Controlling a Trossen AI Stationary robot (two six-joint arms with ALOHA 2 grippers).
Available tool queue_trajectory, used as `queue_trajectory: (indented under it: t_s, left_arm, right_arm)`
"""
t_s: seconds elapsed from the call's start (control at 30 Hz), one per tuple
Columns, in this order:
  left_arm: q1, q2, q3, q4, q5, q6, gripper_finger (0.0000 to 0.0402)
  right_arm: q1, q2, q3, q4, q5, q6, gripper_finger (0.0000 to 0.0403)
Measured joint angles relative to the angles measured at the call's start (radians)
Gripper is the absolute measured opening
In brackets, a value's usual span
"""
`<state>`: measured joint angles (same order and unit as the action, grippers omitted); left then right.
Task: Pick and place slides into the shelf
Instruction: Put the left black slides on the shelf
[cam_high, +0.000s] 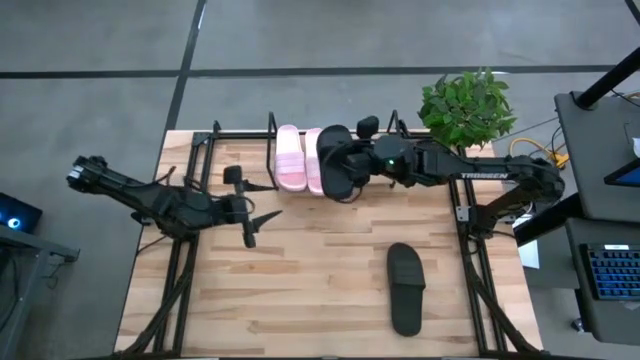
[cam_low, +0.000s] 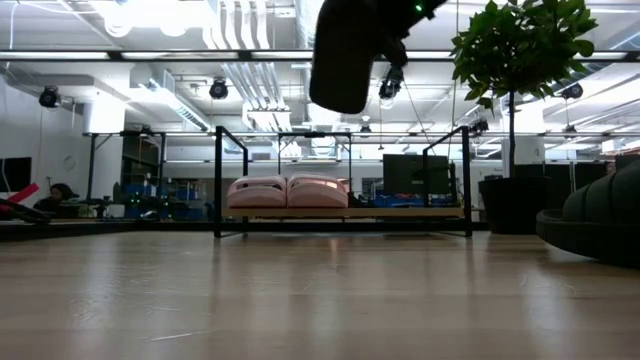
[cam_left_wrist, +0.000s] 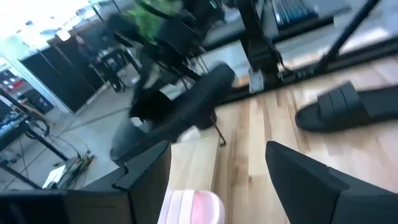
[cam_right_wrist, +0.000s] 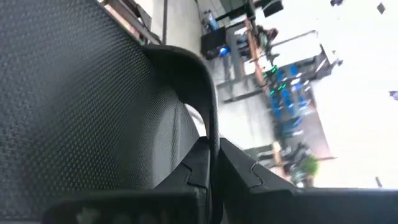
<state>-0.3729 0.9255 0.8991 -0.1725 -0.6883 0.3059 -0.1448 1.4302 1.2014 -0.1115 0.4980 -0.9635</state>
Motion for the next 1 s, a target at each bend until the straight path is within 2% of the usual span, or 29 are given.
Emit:
queue_trajectory:
  t_s: [0.13,0.43,0.83,1.0]
  left_arm:
    - [0.000,-0.075,-0.121,0.139,0.001,0.023,0.0246]
    - [0.000,-0.202,-0.259,0.218,-0.006,0.041,0.0246]
    - [0.000,-0.222,-0.275,0.216,-0.007,0.023,0.0246]
    - [0.000,-0.212,-0.279,0.215,-0.008,0.042,0.0246]
  right_arm:
    - [-0.031,-0.041,-0.125,0.127,-0.016,-0.084,0.0009]
    - [-0.152,-0.056,-0.282,0.220,-0.087,-0.104,0.0009]
    - [-0.223,0.056,-0.323,0.310,-0.091,-0.206,0.0009]
    - [-0.274,0.081,-0.342,0.323,-0.176,-0.208,0.0009]
